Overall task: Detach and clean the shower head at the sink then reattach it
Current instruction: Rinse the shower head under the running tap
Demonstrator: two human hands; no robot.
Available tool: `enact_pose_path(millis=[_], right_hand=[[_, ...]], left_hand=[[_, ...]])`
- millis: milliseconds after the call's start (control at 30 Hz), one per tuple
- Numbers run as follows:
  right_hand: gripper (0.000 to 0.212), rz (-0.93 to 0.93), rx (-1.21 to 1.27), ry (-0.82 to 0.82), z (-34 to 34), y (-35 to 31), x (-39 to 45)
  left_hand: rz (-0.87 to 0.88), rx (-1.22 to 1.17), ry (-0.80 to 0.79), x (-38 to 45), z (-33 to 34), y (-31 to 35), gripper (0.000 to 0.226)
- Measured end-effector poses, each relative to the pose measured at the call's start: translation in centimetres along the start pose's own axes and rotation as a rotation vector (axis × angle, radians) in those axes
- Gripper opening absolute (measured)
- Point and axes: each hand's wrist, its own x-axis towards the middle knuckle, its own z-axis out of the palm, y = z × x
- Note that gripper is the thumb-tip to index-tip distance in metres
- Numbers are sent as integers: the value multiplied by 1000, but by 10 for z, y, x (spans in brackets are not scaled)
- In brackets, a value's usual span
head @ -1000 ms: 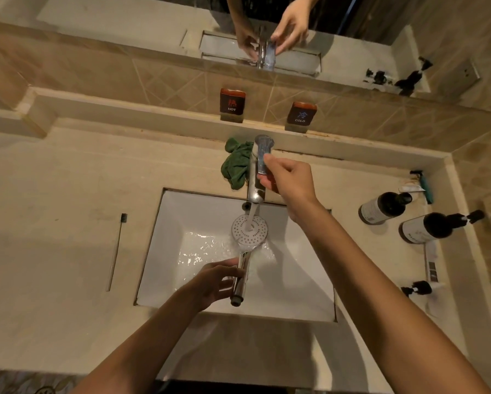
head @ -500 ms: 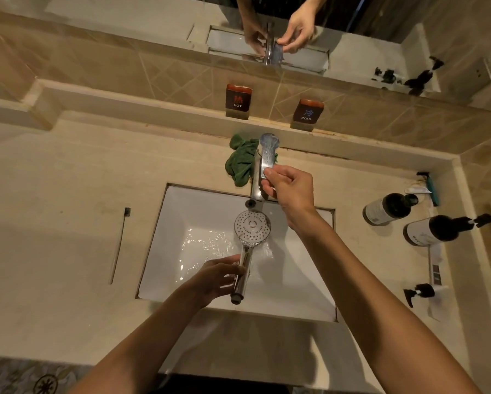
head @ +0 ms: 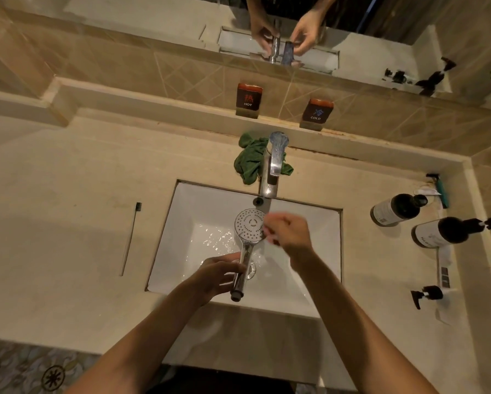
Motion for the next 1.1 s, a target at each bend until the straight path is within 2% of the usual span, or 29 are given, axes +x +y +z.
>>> enact_pose_path(millis=[100,167,233,300,400,633,833,967,1100], right_hand=[[30,275,-13,-81,13,49,-20],[37,454,88,-232,19,66,-30],[37,532,258,-340,24,73,-34],[33,544,363,-386,24,76,-35],[27,526,392,-385,21,77,-35],[33,519,357,-241,13,82,-37],[21,400,279,-130,13,82,-38],[37,486,199,-52,19,87,-35],[25,502,194,-93,20,95,-37]], left_hand=[[14,19,23,-2,-2,-3,35],[33,56,13,-3,-2,-6,29],[54,96,-2,-4,-1,-9,25],[60,97,1,-5,1,-12,22],[58,65,-11,-7,3,-14,21],[-4,51,33,-6,12,-26,29],[106,128,51,-4,15,-34,19],[73,155,64,-2,16,-38,20],[63,169,49,1,16,-42,16]])
